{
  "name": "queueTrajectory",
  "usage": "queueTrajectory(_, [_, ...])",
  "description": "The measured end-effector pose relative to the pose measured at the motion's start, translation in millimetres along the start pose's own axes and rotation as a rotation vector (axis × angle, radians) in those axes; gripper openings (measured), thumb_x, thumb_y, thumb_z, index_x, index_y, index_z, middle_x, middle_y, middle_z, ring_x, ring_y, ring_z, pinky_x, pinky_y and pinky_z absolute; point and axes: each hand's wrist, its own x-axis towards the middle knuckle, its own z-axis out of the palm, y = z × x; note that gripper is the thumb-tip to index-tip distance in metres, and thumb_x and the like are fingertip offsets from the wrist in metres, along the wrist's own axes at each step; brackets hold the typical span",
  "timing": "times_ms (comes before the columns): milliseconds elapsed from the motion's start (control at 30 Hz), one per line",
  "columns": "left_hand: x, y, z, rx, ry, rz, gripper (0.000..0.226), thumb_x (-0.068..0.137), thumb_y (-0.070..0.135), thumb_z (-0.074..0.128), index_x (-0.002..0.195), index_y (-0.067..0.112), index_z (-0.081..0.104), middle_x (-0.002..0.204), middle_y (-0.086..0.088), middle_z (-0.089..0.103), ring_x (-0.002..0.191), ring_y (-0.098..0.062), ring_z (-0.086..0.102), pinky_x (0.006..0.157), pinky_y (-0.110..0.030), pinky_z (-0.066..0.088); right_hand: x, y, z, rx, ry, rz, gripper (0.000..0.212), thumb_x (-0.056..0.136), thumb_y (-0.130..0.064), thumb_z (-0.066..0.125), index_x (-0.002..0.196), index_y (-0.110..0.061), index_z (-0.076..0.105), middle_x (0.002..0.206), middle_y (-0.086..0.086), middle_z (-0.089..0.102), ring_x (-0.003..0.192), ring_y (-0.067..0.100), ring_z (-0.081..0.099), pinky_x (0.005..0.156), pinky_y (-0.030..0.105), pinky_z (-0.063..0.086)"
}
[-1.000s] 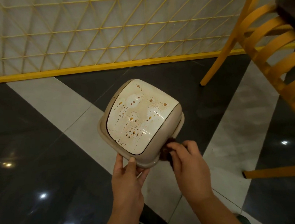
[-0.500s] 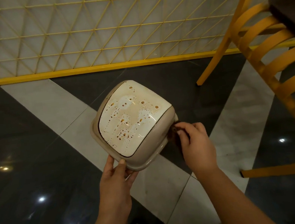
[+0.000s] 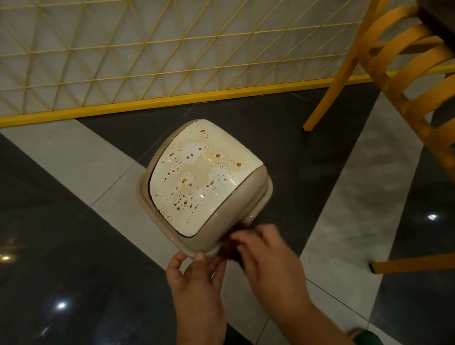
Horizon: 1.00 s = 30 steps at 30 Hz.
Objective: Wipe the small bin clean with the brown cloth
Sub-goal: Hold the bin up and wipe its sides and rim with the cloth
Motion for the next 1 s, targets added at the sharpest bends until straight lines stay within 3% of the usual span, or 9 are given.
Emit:
queueTrajectory(133, [6,4,-5,0.023,0.01,0.021,0.028,0.098,0.008,0.048,0.122,0.021,0.046,0.102,-0.017,0.063,0.091,-0.025,0.065,0.092,-0.042,0.051,8,8,-4,-0.072,-0.035,-0.171,0.027,0.084,-0.027,0.055,0.108,-0.026,0.067,0.099,0.0,0.063,0.077,0.013,0.061,0.06,0.022,0.054])
queueTrajectory(300, [9,6,-4,0.008,0.002,0.017,0.03,0.098,0.008,0.049,0.125,0.021,0.047,0.11,-0.02,0.059,0.091,-0.024,0.064,0.087,-0.038,0.051,38,43,-24,-0.085,0.134,0.145,0.024,0.093,-0.027,0.054,0.113,-0.028,0.066,0.103,-0.003,0.052,0.074,0.007,0.048,0.059,0.009,0.035])
queueTrajectory(367, [10,6,-4,0.01,-0.004,0.026,0.033,0.098,0.008,0.048,0.129,0.02,0.045,0.113,-0.019,0.061,0.094,-0.024,0.064,0.087,-0.037,0.051,34,38,-19,-0.072,0.125,0.176,0.024,0.094,-0.029,0.052,0.115,-0.029,0.063,0.105,-0.004,0.052,0.076,0.006,0.049,0.063,0.01,0.039])
queueTrajectory(567, [11,12,-5,0.028,-0.002,0.023,0.032,0.098,0.009,0.049,0.128,0.019,0.047,0.11,-0.02,0.066,0.1,-0.029,0.065,0.092,-0.042,0.051,-3,-4,8,-0.008,-0.024,-0.145,0.025,0.085,-0.027,0.055,0.108,-0.03,0.064,0.098,-0.001,0.062,0.076,0.013,0.062,0.059,0.026,0.057])
queueTrajectory(633, [12,13,-4,0.025,-0.008,0.008,0.031,0.098,0.008,0.049,0.127,0.02,0.048,0.112,-0.018,0.064,0.097,-0.026,0.064,0.093,-0.04,0.05,8,12,1,-0.013,0.043,-0.075,0.025,0.089,-0.027,0.053,0.111,-0.031,0.063,0.102,-0.002,0.059,0.078,0.012,0.059,0.06,0.021,0.053])
queueTrajectory(733, [14,14,-2,0.02,-0.004,-0.003,0.032,0.098,0.008,0.049,0.127,0.021,0.047,0.108,-0.016,0.063,0.093,-0.022,0.063,0.095,-0.04,0.049,29,40,-15,0.014,0.148,0.202,0.025,0.095,-0.03,0.05,0.117,-0.034,0.062,0.108,-0.005,0.053,0.081,0.005,0.052,0.064,0.008,0.037])
queueTrajectory(833, [14,15,-1,0.016,-0.002,-0.002,0.032,0.098,0.009,0.049,0.127,0.022,0.047,0.107,-0.014,0.063,0.095,-0.022,0.063,0.096,-0.04,0.049,46,47,-21,0.264,0.228,0.497,0.024,0.097,-0.031,0.049,0.118,-0.037,0.058,0.115,-0.008,0.054,0.086,0.0,0.049,0.079,0.016,0.045])
queueTrajectory(933, [15,14,0,0.032,-0.007,0.009,0.029,0.098,0.009,0.049,0.123,0.021,0.047,0.11,-0.015,0.062,0.097,-0.023,0.063,0.096,-0.04,0.049,42,19,-12,0.549,0.309,0.536,0.021,0.094,-0.032,0.054,0.114,-0.039,0.057,0.112,-0.015,0.057,0.099,0.002,0.055,0.091,0.034,0.052])
queueTrajectory(1000, [15,13,0,0.052,-0.015,0.023,0.03,0.098,0.008,0.049,0.125,0.019,0.046,0.112,-0.018,0.062,0.097,-0.025,0.063,0.096,-0.042,0.049,27,-6,3,0.667,0.27,0.462,0.021,0.092,-0.03,0.057,0.109,-0.043,0.056,0.109,-0.021,0.057,0.103,0.0,0.056,0.09,0.027,0.051])
